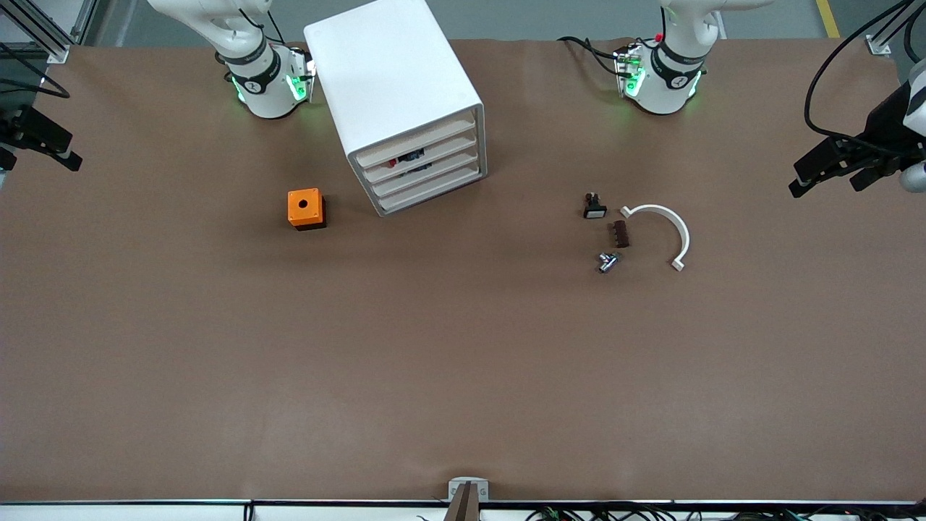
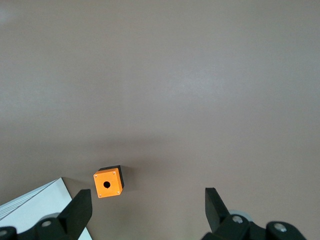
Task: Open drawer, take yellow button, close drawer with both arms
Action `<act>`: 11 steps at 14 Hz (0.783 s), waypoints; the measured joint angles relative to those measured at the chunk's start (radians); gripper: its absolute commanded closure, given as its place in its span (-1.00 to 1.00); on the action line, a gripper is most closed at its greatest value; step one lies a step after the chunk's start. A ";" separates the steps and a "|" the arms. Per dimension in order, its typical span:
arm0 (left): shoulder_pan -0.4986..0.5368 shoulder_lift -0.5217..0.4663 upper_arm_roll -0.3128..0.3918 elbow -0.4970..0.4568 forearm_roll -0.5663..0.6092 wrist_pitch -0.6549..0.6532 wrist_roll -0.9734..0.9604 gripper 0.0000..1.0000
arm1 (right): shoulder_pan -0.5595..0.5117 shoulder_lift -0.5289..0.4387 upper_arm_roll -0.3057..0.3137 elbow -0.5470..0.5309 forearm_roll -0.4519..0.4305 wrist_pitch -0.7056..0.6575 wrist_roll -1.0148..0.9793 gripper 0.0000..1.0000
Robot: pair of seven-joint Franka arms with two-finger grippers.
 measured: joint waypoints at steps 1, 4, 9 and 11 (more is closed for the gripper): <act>0.000 0.000 0.000 0.000 0.000 0.000 0.000 -0.99 | 0.000 0.000 0.000 0.000 0.000 -0.001 0.000 -1.00; 0.000 0.000 0.000 0.000 0.000 -0.001 0.000 -0.99 | 0.000 0.000 -0.003 -0.002 0.000 -0.007 0.000 -1.00; 0.004 0.025 0.008 0.001 0.000 -0.003 -0.003 -0.99 | 0.000 0.000 -0.007 -0.002 0.000 -0.010 0.000 -1.00; 0.006 0.050 0.011 0.003 0.000 -0.003 -0.003 -0.99 | 0.000 0.000 -0.007 -0.002 -0.001 -0.011 0.000 -1.00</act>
